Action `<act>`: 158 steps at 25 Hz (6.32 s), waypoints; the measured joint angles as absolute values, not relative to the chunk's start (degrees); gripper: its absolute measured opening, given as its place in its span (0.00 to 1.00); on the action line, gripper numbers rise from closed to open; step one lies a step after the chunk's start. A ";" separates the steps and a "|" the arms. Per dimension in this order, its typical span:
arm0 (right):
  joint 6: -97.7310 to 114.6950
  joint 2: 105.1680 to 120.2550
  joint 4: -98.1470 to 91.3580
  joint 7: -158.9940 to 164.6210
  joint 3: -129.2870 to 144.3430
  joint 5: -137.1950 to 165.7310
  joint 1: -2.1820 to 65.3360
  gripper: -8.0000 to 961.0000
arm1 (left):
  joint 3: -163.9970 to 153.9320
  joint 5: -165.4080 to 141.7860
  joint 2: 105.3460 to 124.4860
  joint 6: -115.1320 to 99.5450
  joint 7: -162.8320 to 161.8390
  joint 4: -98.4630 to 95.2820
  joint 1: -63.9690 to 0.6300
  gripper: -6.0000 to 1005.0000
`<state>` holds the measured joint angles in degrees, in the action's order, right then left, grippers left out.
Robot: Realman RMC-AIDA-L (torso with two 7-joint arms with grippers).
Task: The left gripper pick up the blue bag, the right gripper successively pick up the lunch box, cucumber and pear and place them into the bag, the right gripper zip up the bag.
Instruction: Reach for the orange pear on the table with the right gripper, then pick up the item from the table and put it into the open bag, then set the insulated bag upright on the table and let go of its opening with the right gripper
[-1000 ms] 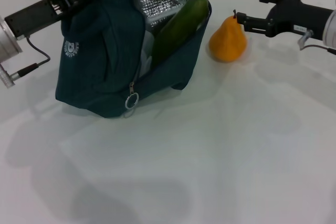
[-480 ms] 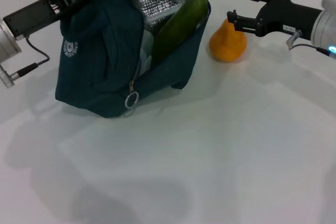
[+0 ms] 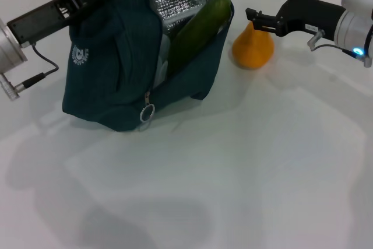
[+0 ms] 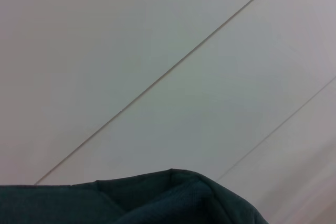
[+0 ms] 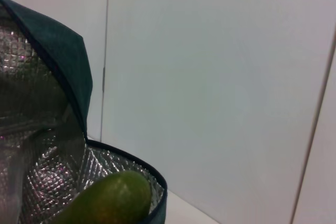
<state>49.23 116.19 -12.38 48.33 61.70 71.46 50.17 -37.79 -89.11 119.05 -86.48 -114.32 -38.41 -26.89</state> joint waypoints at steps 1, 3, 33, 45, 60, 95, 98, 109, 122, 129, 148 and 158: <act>48.99 116.19 -12.16 48.21 61.69 71.31 50.38 0.82 | -37.79 -89.11 119.03 -86.49 -114.32 -38.19 -26.89 0.05; 48.55 116.19 -11.62 47.95 61.69 71.17 50.80 0.82 | -37.79 -89.10 118.98 -86.49 -114.32 -37.96 -26.89 0.05; 47.55 116.19 -8.17 46.23 61.70 70.22 52.17 0.59 | -37.79 -89.11 118.77 -86.49 -114.12 -37.70 -27.33 0.05; 47.15 116.19 -7.64 46.14 61.70 70.22 53.03 0.43 | -37.79 -89.08 118.79 -86.48 -114.17 -37.70 -27.01 0.05; 47.40 116.19 -7.87 44.84 61.26 70.04 52.25 0.04 | -37.79 -89.02 118.83 -86.49 -114.12 -37.71 -26.89 0.05; 71.32 116.11 -36.05 50.88 73.40 62.86 39.27 0.09 | -40.98 -88.42 119.41 -90.19 -114.05 -37.76 -26.61 0.05; 70.76 116.13 -36.01 50.82 75.15 62.82 40.22 0.10 | -42.53 -87.90 119.50 -90.19 -114.11 -37.73 -27.21 0.05; 70.77 116.19 -35.59 50.03 77.25 61.28 38.64 0.12 | -48.04 -82.34 119.71 -90.07 -113.92 -35.62 -28.88 0.05; 67.69 116.19 -32.47 49.45 79.31 61.24 39.64 0.14 | -47.86 -82.29 119.55 -89.55 -113.73 -35.33 -28.68 0.05; 67.47 116.19 -32.43 49.70 79.53 59.85 39.24 0.15 | -47.89 -82.27 119.53 -89.55 -113.73 -35.33 -28.63 0.05; 66.70 112.73 -33.16 51.68 72.63 53.04 34.28 0.54 | -47.92 -82.24 119.53 -89.78 -113.78 -35.34 -28.51 0.05; 64.56 110.00 -33.49 58.90 72.51 65.08 30.60 0.54 | -47.63 -82.25 119.47 -89.80 -113.74 -35.37 -28.47 0.05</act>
<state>64.56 110.00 -33.49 58.90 72.51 65.08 30.60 -47.63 -82.25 119.47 -89.81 -113.74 -35.37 -28.47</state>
